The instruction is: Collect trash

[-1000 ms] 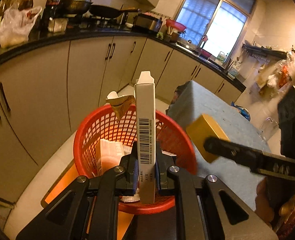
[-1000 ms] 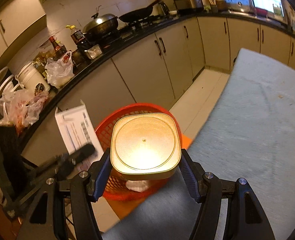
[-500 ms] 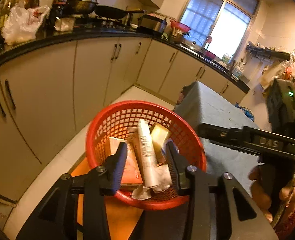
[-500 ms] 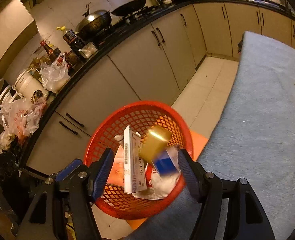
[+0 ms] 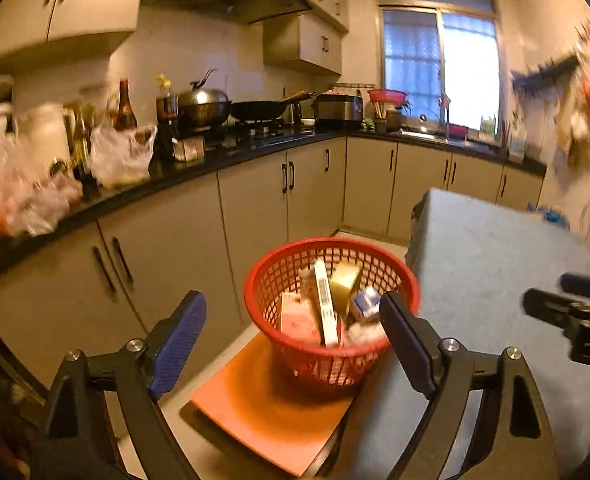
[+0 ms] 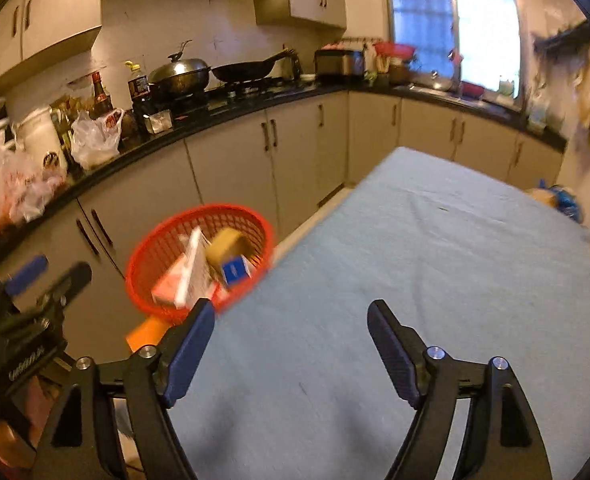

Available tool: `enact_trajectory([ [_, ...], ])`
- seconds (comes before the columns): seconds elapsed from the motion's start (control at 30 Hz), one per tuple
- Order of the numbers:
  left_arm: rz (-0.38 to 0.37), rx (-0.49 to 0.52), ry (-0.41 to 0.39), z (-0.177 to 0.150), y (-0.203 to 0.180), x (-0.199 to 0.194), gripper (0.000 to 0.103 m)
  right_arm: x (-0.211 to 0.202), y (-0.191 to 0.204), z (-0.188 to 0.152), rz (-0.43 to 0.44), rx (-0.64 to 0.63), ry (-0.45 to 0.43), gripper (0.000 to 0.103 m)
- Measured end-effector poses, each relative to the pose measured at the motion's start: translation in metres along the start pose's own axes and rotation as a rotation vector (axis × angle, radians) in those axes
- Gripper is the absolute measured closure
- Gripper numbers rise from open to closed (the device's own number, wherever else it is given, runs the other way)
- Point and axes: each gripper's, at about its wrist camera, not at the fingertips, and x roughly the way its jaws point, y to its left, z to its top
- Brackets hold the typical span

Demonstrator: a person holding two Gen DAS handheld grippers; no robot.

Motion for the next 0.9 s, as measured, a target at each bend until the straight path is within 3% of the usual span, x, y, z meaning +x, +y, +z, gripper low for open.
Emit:
enact_trajectory([
  [0.27, 0.008, 0.051, 0.041, -0.023, -0.028, -0.018, 0.01, -0.044, -0.023, -0.051, -0.144, -0.001, -0.032, 0.019],
  [0.9, 0.013, 0.056, 0.085, -0.032, -0.027, -0.008, 0.01, -0.038, -0.014, -0.062, -0.129, -0.028, -0.002, 0.018],
])
